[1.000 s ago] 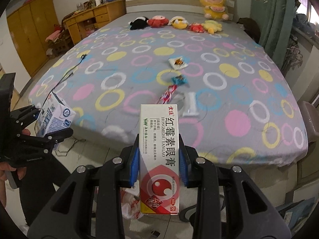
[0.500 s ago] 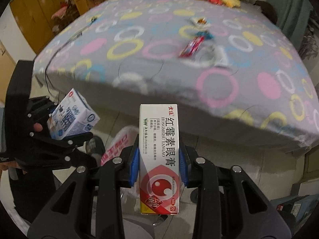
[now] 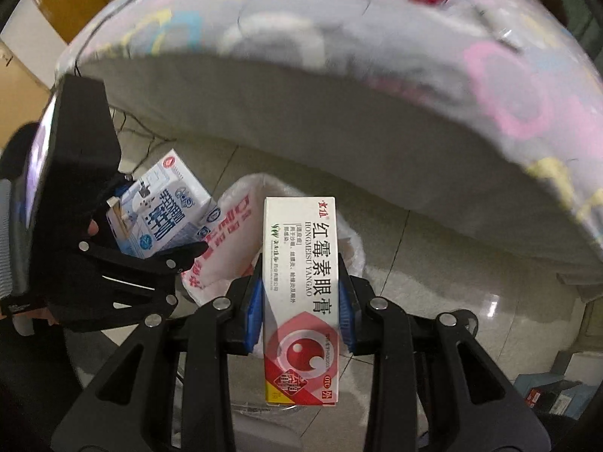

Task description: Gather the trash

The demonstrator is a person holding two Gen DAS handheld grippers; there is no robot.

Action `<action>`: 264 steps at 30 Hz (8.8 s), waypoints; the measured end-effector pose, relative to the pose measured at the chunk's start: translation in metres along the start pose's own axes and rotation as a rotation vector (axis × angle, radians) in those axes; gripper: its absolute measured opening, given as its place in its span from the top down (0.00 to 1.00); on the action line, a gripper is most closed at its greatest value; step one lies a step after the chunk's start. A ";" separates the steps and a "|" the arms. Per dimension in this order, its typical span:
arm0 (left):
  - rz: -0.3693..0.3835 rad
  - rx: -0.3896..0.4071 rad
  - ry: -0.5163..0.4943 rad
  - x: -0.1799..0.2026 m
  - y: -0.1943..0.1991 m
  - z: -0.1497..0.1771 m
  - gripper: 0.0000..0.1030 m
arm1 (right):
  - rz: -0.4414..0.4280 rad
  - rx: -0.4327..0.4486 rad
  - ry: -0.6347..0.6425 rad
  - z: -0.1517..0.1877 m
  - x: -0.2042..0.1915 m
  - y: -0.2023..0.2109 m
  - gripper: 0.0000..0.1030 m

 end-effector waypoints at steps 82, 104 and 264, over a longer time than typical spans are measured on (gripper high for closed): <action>-0.055 0.071 0.033 -0.014 0.001 -0.011 0.08 | -0.097 0.025 -0.190 -0.011 0.037 0.000 0.17; -0.084 0.313 0.142 -0.027 0.160 -0.079 0.08 | 0.029 0.316 -0.291 -0.052 0.103 0.164 0.15; -0.044 0.471 0.216 -0.068 0.207 -0.188 0.86 | 0.050 0.387 -0.206 -0.190 0.095 0.203 0.64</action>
Point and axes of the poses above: each gripper's, at about its wrist camera, not at the fingertips, and y roughly against the way its jaws point, x to its right, z to its underside, the point moved 4 cm from there along -y, roughly the way its jaws point, and after that the axes turned 9 degrees about -y, right-handed, at the moved point
